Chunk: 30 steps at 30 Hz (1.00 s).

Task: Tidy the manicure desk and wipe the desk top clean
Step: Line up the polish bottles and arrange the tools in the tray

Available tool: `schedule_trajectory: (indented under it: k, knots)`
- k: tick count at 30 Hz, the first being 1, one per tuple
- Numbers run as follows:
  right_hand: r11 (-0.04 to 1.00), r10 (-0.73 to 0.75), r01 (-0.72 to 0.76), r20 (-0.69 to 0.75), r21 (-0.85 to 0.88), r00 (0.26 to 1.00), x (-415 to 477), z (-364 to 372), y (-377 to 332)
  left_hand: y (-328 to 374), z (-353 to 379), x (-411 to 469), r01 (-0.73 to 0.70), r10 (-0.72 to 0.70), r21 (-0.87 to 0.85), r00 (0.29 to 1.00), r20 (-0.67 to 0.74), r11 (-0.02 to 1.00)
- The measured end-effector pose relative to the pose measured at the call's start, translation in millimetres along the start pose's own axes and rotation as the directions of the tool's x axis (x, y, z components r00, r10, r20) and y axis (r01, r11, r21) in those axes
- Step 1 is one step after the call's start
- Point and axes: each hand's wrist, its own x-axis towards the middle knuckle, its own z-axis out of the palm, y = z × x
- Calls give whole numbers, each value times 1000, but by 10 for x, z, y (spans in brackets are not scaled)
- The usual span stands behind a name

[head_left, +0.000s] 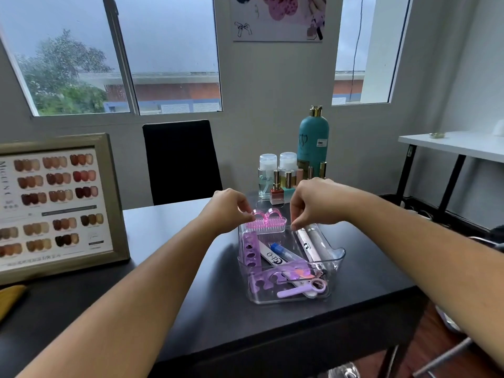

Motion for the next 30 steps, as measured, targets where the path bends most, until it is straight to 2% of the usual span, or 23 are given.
schedule_trajectory:
  k: [2,7,10,14,19,22,30]
  knots:
    - [999,6,-4,58,-35,998,2,38,-37,-21,8,-45,-9,8,-26,1000,-12,1000]
    - [998,-63,59,205,29,977,95,160,-265,-64,21,-149,-25,16,-152,998,-57,988]
    - [995,-67,81,236,-50,969,229,223,-438,-65,28,-181,-27,11,-194,996,-84,981]
    - [975,6,50,250,-218,968,353,262,-572,-73,28,-188,-47,25,-216,994,-105,975]
    - [977,31,37,309,-210,951,394,242,-588,-97,42,-203,-54,28,-245,994,-108,968]
    - [984,101,-46,322,-173,941,418,281,-571,-85,47,-212,-51,24,-261,994,-106,964]
    - [988,154,-151,283,-31,947,403,326,-505,-57,28,-221,-29,5,-249,996,-94,968]
